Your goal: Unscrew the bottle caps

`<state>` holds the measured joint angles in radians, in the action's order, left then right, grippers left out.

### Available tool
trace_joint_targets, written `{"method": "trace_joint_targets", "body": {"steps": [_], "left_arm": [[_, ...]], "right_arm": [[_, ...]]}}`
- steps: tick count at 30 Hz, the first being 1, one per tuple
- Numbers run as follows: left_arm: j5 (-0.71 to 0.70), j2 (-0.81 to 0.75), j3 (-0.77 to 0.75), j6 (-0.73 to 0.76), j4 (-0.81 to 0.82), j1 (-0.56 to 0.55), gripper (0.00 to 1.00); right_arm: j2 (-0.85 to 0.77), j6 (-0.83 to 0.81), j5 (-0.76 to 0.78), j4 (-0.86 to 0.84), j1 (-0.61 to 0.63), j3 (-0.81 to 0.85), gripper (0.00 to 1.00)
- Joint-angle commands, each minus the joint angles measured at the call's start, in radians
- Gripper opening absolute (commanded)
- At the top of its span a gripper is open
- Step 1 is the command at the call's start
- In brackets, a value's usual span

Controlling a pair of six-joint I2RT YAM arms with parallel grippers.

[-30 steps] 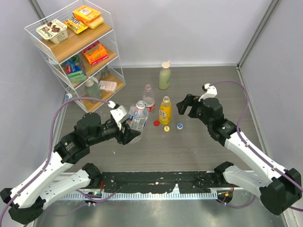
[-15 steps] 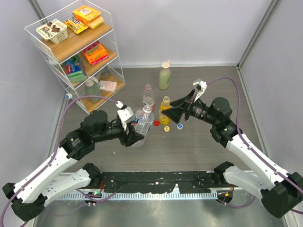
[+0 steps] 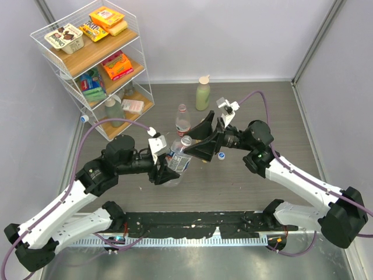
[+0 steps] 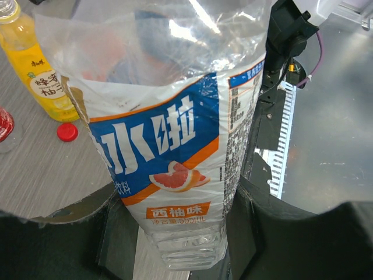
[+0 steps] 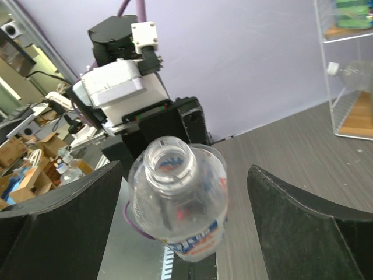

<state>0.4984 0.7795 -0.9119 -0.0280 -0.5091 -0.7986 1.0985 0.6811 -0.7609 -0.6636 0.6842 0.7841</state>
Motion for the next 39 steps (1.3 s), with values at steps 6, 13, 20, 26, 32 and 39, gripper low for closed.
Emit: {"method": "trace_joint_targets", "body": {"steps": [6, 13, 20, 26, 32, 39], "left_arm": [[0.048, 0.003, -0.033, 0.008, 0.015, -0.002, 0.02], [0.045, 0.003, -0.031, 0.011, 0.011, -0.004, 0.03], [0.04, -0.002, -0.03, 0.013, 0.007, -0.002, 0.12], [0.031, -0.003, -0.031, 0.014, 0.007, -0.004, 0.16], [-0.014, -0.017, -0.03, 0.013, 0.006, -0.004, 0.96], [-0.041, -0.039, -0.025, 0.013, 0.012, -0.004, 1.0]], "right_arm": [[0.034, 0.04, -0.009, -0.134, 0.041, 0.072, 0.65], [0.044, 0.037, -0.017, -0.122, 0.046, 0.075, 0.27], [0.044, 0.002, -0.028, -0.074, 0.048, 0.08, 0.02], [0.037, -0.029, -0.015, -0.034, 0.048, 0.08, 0.02], [0.026, -0.098, 0.02, 0.067, 0.048, 0.083, 0.02], [0.017, -0.184, 0.081, 0.176, 0.048, 0.086, 0.02]]}}
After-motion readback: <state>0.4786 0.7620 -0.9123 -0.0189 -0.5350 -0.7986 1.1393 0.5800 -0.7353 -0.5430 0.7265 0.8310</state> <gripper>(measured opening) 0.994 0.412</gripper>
